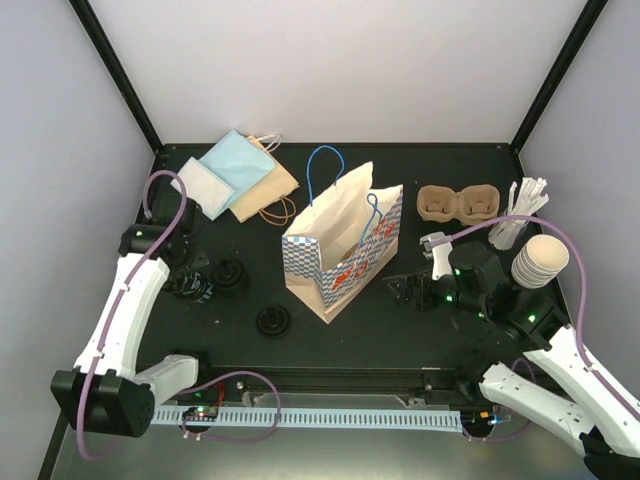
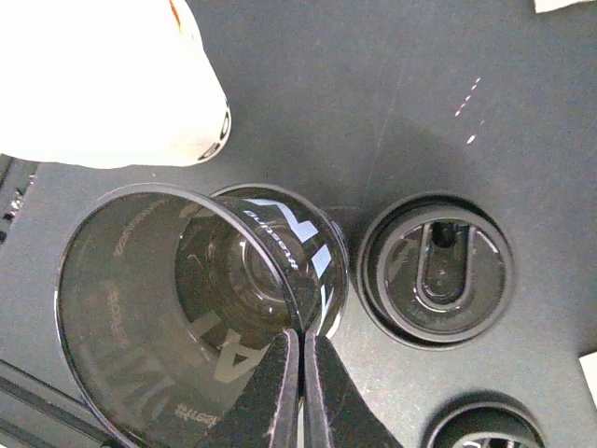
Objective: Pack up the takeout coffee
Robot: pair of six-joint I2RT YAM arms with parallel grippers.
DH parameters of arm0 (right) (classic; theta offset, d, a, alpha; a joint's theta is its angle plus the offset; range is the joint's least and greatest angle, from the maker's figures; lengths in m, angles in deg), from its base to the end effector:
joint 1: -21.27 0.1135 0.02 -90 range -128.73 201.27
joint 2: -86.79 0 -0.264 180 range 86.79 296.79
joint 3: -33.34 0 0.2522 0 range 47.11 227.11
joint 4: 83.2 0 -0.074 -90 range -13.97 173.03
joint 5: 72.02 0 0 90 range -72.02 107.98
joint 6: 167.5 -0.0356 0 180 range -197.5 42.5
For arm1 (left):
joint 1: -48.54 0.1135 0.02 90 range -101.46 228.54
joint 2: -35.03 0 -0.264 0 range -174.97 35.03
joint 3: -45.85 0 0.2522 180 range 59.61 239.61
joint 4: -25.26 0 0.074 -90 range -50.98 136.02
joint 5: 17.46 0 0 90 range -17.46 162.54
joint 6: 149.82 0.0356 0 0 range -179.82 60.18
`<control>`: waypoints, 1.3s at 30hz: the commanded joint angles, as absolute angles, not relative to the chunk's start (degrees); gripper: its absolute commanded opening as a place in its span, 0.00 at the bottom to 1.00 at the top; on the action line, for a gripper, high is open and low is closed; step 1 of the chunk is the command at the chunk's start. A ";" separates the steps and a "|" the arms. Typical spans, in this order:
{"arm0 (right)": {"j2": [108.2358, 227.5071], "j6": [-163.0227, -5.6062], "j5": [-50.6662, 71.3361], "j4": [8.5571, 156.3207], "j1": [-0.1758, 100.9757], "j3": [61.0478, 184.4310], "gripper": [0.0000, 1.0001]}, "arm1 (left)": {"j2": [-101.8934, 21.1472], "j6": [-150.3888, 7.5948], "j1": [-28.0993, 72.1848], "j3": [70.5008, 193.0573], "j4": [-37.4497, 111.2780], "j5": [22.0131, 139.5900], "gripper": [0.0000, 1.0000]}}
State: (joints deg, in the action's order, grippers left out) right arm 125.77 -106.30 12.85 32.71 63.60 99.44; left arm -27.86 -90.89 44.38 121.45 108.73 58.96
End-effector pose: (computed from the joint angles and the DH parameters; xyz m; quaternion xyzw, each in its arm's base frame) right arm 0.0915 0.0877 0.3287 -0.1251 0.8853 0.2920 0.3395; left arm 0.1816 -0.0048 0.3014 -0.2470 0.9476 0.0609 0.1934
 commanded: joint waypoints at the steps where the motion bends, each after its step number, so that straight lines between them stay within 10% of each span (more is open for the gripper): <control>1: 125.24 -106.35 13.06 32.41 63.35 99.97 0.99 | -25.78 -90.85 44.16 127.75 113.41 57.88 0.02; 17: 125.59 -106.84 13.38 33.78 63.37 100.53 0.99 | -14.52 -90.58 40.60 133.45 110.66 88.02 0.02; 28: 130.50 -116.75 19.71 35.99 63.30 93.93 0.95 | -9.56 -101.90 21.74 122.11 108.07 86.17 0.01; 31: 131.53 -120.72 20.86 38.40 63.37 91.22 0.77 | -9.62 -104.81 15.96 119.33 106.24 84.68 0.02; 36: 133.28 -127.01 20.90 45.38 63.34 85.35 0.14 | -9.25 -108.88 8.96 116.87 103.59 81.69 0.02; 39: 135.64 -130.41 21.32 49.77 63.28 81.93 0.01 | -10.03 -109.56 5.91 115.82 102.69 80.31 0.01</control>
State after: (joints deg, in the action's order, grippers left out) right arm 133.66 -123.52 19.45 41.67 63.60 85.15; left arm -9.94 -106.01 8.93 116.43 105.89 83.13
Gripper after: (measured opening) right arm 0.049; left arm 0.031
